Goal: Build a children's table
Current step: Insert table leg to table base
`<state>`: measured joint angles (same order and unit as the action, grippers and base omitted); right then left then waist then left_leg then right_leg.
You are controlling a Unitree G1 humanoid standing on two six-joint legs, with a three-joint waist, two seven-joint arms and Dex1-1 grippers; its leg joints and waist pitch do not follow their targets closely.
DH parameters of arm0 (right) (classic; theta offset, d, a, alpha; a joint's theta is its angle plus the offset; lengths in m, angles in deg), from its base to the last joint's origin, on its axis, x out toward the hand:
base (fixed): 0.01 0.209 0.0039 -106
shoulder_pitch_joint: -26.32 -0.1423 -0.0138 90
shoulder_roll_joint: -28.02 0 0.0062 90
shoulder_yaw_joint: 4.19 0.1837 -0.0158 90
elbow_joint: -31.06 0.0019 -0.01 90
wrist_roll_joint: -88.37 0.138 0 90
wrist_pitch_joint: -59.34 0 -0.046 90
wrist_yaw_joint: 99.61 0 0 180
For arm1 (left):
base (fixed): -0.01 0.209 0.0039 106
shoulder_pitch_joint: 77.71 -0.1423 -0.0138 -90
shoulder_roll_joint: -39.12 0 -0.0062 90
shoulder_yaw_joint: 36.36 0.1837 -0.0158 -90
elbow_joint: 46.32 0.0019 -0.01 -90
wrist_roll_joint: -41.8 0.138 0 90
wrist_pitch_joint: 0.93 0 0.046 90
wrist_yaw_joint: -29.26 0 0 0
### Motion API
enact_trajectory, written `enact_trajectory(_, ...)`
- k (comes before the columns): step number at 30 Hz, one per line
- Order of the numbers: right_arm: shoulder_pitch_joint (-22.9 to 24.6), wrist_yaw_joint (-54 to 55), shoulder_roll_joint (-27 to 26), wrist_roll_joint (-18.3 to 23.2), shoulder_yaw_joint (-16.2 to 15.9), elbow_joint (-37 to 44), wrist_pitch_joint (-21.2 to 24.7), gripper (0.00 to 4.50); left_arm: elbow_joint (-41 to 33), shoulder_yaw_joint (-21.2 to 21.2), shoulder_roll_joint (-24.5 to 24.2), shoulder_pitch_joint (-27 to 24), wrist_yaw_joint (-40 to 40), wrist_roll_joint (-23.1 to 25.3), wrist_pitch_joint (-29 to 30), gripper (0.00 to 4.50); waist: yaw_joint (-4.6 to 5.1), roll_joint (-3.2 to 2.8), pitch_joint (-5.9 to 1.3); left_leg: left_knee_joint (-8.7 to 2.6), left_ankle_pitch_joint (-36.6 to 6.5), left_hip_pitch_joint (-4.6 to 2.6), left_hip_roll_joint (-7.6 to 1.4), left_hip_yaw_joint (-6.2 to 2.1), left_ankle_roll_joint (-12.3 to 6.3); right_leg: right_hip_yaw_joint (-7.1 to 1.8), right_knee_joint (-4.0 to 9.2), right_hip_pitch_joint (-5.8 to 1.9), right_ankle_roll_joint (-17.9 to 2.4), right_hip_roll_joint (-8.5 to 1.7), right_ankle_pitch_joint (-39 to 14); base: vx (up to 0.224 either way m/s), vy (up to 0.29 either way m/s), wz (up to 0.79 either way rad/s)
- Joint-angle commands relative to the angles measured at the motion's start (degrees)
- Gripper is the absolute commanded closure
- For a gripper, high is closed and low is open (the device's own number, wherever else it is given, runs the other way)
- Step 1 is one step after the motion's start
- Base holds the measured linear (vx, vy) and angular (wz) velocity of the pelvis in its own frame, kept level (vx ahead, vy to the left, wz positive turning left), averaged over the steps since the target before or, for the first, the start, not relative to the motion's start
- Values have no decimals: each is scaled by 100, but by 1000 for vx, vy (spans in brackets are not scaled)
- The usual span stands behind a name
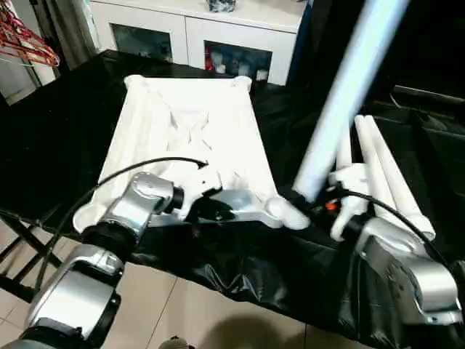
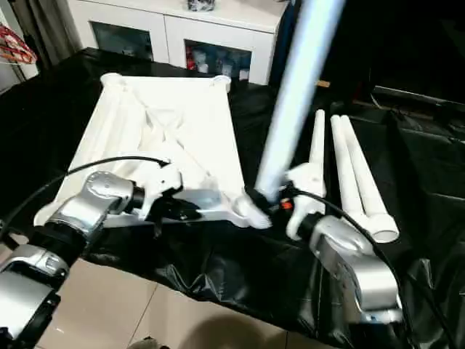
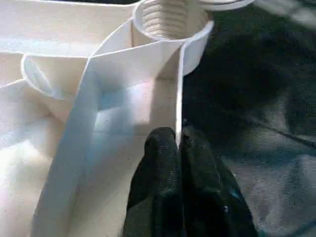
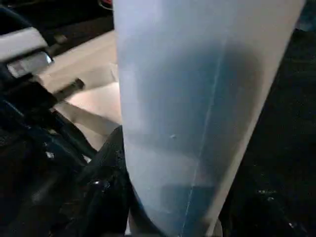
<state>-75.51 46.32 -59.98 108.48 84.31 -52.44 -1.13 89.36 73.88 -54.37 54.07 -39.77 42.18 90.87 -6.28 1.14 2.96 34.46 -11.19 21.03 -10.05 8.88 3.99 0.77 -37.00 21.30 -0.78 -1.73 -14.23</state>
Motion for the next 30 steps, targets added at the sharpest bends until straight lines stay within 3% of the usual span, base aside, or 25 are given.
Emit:
enact_trajectory(1,-83,-86,57,-8,-17,-150,-39,260,-199,114,-19,-166,-39,77,95,446,-6,-31,-370,-377,-324,-59,-314,-87,-130,-242,342,-315,-1386,-628,1142,0,0,0)
enact_trajectory(3,-269,-141,-4,-90,-67,-415,-158,260,-627,149,-55,-421,21,76,255,448,-7,-38,-361,-376,-419,-73,-309,-68,-113,-249,378,-297,-1402,-628,901,0,0,0)
enact_trajectory(6,-427,-171,-69,-135,-140,-665,-263,260,-1100,168,-88,-703,71,64,446,450,-4,-12,-356,-388,-397,-70,-320,-70,-111,-240,371,-288,-1389,-616,800,0,0,0)
enact_trajectory(10,-486,-253,-64,-220,-269,-875,-362,260,-1454,151,-87,-899,139,30,600,450,-6,-24,-356,-381,-345,-60,-312,-60,-143,-244,368,-283,-1347,-608,796,0,0,0)
enact_trajectory(11,-510,-283,-76,-249,-307,-983,-386,260,-1589,133,-94,-966,173,27,649,450,-7,-1,-360,-384,-349,-64,-315,-61,-153,-239,361,-284,-1338,-618,773,0,0,0)
enact_trajectory(20,-583,-414,-76,-366,-446,-1351,-524,260,-1968,15,-138,-1073,358,58,890,450,38,-30,-338,-402,-457,-64,-304,-62,-132,-241,410,-253,-1265,-597,415,0,0,0)
enact_trajectory(29,-471,-339,-279,-83,-4,-1650,-712,261,-2053,-103,-51,-1035,510,-14,959,450,46,-54,-344,-405,-579,-65,-301,-64,-73,-246,419,-262,-1325,-600,464,0,0,0)
enact_trajectory(30,-446,-339,-299,-41,42,-1672,-721,261,-2066,-106,-47,-1037,529,-17,978,450,44,-92,-344,-405,-585,-73,-302,-68,-73,-244,419,-249,-1329,-599,469,0,0,0)
